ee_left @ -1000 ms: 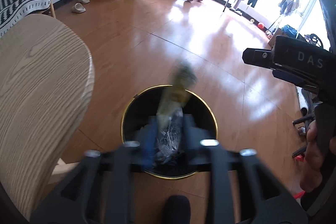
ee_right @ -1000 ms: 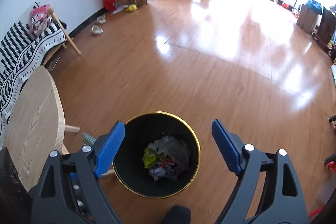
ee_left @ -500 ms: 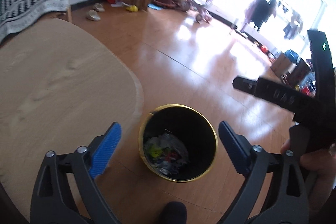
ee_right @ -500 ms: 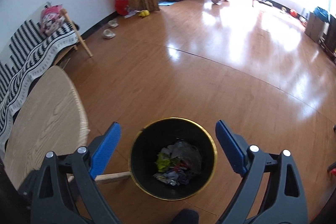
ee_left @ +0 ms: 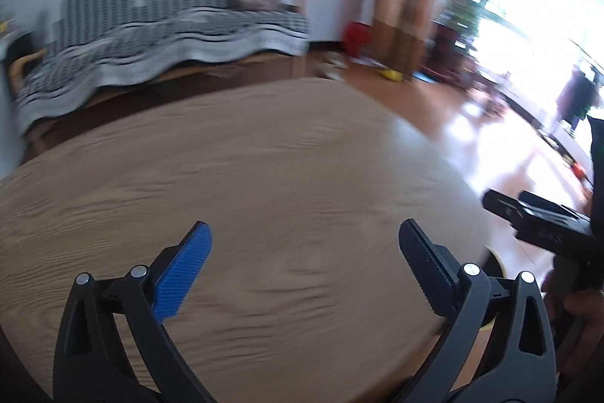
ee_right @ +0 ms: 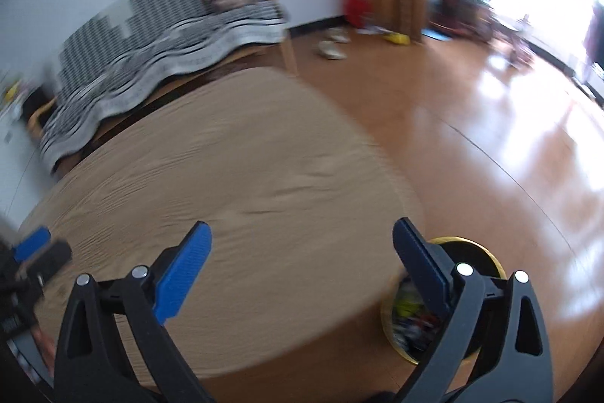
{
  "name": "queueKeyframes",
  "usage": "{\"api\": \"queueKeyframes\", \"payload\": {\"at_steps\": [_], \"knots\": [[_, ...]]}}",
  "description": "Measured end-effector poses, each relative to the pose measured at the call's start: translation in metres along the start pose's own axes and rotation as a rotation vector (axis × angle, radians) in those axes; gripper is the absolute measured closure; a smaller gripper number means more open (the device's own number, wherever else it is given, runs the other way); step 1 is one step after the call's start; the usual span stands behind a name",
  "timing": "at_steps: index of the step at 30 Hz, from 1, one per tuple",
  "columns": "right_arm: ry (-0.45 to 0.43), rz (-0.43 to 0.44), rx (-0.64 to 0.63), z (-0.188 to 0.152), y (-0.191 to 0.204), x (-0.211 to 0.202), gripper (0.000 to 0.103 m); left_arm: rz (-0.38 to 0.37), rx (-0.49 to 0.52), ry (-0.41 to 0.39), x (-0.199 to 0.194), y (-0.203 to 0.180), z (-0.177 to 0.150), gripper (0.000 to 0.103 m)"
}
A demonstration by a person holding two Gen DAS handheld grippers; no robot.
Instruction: Collect trash
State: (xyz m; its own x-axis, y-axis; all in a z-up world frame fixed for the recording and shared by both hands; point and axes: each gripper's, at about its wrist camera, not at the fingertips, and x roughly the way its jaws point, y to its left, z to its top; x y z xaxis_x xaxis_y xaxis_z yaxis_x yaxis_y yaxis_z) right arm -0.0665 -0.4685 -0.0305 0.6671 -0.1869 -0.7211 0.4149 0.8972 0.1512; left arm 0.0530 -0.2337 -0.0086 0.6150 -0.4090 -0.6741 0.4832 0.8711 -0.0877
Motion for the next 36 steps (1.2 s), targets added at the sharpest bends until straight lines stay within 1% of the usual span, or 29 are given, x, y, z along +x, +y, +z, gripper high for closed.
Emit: {"api": "queueKeyframes", "payload": {"at_steps": [2, 5, 7, 8, 10, 13, 15, 18, 22, 30, 36], "knots": [[0.003, 0.046, -0.075, 0.003, 0.045, 0.006, 0.01, 0.053, -0.024, -0.009, -0.012, 0.035, -0.004, 0.007], [0.015, 0.115, -0.186, 0.002, 0.111, 0.016, 0.01, 0.2, -0.051, -0.011, -0.025, 0.094, -0.015, 0.007], [0.019, 0.147, -0.242, -0.002, 0.146, 0.02, 0.009, 0.259, -0.069, 0.004, -0.03, 0.119, -0.019, 0.007], [0.022, 0.163, -0.264, -0.005, 0.162, 0.022, 0.009, 0.285, -0.088, 0.013, -0.033, 0.136, -0.024, 0.007], [0.032, 0.198, -0.305, -0.01, 0.194, 0.027, 0.009, 0.316, -0.112, 0.015, -0.04, 0.157, -0.029, 0.007], [0.042, 0.227, -0.349, -0.019, 0.23, 0.034, 0.009, 0.385, -0.13, -0.002, -0.049, 0.182, -0.038, 0.007], [0.051, 0.243, -0.369, -0.024, 0.251, 0.038, 0.009, 0.404, -0.142, -0.002, -0.052, 0.197, -0.042, 0.007], [0.059, 0.256, -0.38, -0.026, 0.269, 0.045, 0.009, 0.417, -0.148, 0.012, -0.053, 0.213, -0.045, 0.007], [0.071, 0.264, -0.383, -0.03, 0.284, 0.053, 0.009, 0.425, -0.153, 0.011, -0.054, 0.219, -0.047, 0.007], [0.086, 0.257, -0.383, -0.035, 0.288, 0.059, 0.009, 0.407, -0.181, 0.02, -0.053, 0.227, -0.047, 0.007], [0.091, 0.251, -0.376, -0.035, 0.276, 0.058, 0.009, 0.408, -0.175, 0.02, -0.053, 0.224, -0.048, 0.007]]}}
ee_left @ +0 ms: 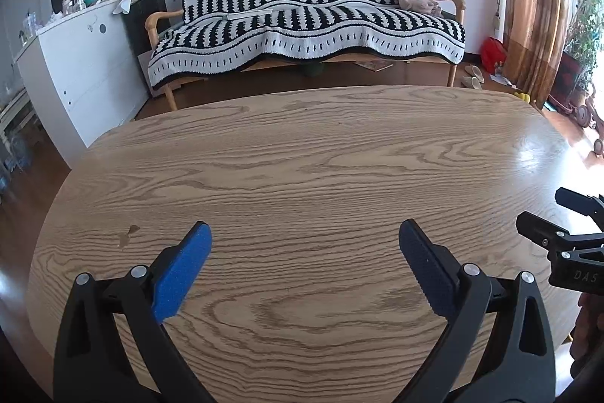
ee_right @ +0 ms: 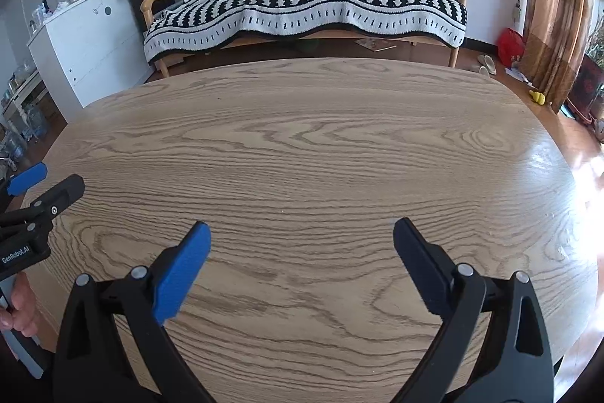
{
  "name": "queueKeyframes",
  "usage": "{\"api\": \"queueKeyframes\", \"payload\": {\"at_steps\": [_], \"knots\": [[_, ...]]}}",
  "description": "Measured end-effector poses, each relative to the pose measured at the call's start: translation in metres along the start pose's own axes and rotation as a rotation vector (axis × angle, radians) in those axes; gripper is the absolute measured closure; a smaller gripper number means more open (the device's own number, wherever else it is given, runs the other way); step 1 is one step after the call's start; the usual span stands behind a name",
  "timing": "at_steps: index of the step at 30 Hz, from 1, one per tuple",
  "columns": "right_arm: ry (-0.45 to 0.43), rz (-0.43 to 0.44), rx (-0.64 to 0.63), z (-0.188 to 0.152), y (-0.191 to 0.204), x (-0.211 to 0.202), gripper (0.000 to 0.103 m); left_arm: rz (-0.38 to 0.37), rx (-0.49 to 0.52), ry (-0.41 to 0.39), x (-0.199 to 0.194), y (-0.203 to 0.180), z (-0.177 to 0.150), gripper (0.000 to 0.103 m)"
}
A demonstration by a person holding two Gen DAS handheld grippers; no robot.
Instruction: Collect trash
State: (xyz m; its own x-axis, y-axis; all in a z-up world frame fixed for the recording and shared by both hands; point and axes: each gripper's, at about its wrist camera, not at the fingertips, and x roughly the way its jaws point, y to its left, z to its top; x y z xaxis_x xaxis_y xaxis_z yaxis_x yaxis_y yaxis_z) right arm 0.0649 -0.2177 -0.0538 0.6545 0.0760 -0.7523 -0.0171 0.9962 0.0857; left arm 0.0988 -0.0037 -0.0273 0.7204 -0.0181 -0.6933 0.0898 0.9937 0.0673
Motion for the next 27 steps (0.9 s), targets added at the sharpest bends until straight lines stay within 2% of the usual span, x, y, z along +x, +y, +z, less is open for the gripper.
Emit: {"api": "queueKeyframes", "payload": {"at_steps": [27], "knots": [[-0.008, -0.003, 0.007, -0.001, -0.0069, -0.0067, 0.009, 0.003, 0.003, 0.01, 0.0038, 0.0, -0.0041, 0.007]]}}
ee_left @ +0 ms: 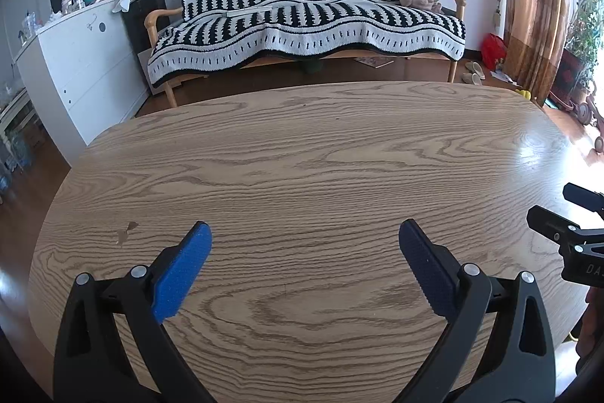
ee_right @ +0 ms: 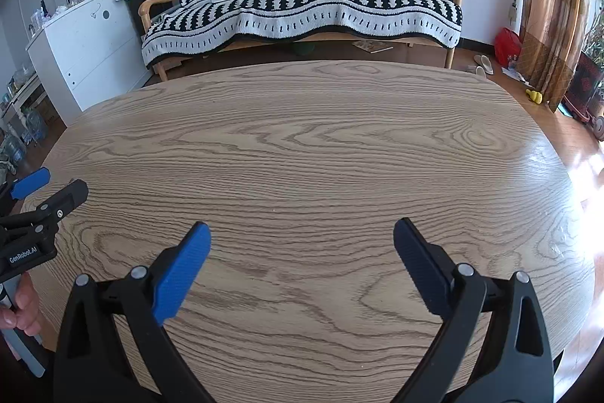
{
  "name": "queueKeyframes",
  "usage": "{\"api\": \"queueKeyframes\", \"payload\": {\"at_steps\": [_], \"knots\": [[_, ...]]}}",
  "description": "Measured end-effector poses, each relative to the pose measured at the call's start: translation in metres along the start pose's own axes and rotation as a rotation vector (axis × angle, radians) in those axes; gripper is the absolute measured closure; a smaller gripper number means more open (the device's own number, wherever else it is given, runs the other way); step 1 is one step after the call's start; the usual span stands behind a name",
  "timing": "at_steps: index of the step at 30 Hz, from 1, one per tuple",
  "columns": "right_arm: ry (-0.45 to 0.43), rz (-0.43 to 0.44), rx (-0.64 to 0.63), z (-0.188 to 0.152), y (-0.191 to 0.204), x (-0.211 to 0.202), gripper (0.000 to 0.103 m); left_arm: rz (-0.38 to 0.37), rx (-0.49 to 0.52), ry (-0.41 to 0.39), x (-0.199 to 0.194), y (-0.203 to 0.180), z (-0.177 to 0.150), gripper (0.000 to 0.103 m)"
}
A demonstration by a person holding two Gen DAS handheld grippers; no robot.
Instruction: Collect trash
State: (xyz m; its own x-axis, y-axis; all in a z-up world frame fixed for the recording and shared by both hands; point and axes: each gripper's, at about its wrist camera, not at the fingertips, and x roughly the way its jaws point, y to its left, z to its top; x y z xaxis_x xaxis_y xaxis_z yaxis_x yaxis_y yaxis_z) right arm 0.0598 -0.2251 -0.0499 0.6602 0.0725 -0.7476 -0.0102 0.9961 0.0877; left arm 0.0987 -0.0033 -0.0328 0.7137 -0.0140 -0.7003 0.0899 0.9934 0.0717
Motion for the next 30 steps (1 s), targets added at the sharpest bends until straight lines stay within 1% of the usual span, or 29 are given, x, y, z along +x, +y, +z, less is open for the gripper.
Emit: {"api": "queueKeyframes", "payload": {"at_steps": [14, 30], "knots": [[0.0, 0.0, 0.001, 0.0002, 0.0004, -0.0003, 0.009, -0.003, 0.0, 0.006, 0.0035, 0.0022, -0.0015, 0.007], [0.0, 0.0, 0.002, 0.0001, 0.0006, -0.0011, 0.009, -0.024, -0.016, 0.022, 0.004, 0.0037, -0.0076, 0.007]]}}
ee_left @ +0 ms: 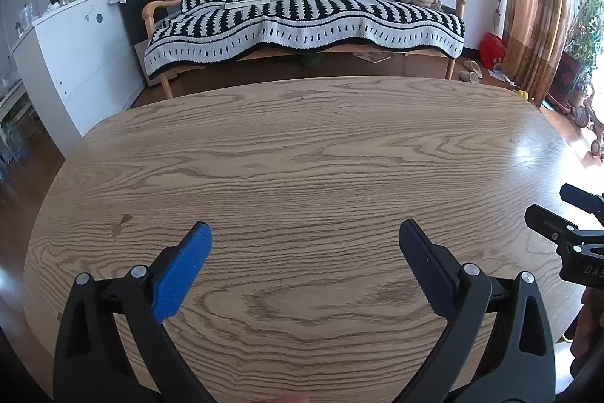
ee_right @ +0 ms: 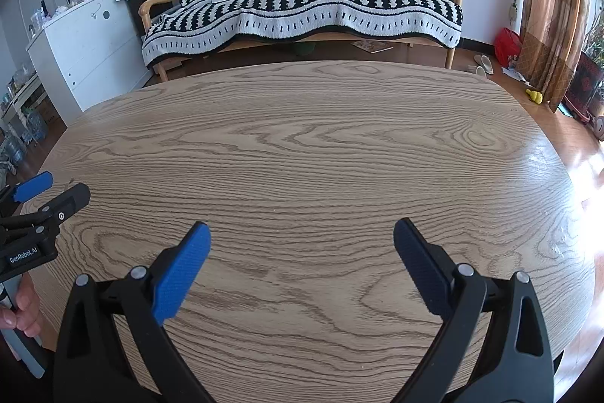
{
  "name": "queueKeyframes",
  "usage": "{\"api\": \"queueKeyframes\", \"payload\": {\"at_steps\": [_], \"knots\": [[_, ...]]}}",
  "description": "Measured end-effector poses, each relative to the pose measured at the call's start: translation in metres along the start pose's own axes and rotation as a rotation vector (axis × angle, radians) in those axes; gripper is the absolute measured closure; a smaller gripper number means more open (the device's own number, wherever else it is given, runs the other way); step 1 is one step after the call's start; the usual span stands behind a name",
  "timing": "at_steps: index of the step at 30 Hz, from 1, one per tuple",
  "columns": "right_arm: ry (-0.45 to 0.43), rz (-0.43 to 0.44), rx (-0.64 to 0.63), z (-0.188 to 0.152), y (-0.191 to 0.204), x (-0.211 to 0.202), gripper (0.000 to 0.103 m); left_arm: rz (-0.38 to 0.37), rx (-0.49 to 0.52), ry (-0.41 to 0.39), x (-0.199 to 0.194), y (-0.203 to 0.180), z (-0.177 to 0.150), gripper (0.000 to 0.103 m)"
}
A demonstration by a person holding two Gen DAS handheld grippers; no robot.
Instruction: Collect trash
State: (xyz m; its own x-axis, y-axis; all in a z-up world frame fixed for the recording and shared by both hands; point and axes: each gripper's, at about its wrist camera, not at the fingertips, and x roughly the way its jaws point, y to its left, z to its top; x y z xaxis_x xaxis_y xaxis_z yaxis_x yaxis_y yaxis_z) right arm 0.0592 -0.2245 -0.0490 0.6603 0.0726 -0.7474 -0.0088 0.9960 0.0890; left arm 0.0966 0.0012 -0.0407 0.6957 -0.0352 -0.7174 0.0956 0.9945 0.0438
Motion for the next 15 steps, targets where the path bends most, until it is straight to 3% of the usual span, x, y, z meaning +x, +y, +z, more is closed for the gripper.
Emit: {"api": "queueKeyframes", "payload": {"at_steps": [15], "knots": [[0.0, 0.002, -0.001, -0.0004, -0.0013, -0.0006, 0.009, -0.007, 0.004, 0.002, -0.0031, -0.0018, 0.0026, 0.007]]}}
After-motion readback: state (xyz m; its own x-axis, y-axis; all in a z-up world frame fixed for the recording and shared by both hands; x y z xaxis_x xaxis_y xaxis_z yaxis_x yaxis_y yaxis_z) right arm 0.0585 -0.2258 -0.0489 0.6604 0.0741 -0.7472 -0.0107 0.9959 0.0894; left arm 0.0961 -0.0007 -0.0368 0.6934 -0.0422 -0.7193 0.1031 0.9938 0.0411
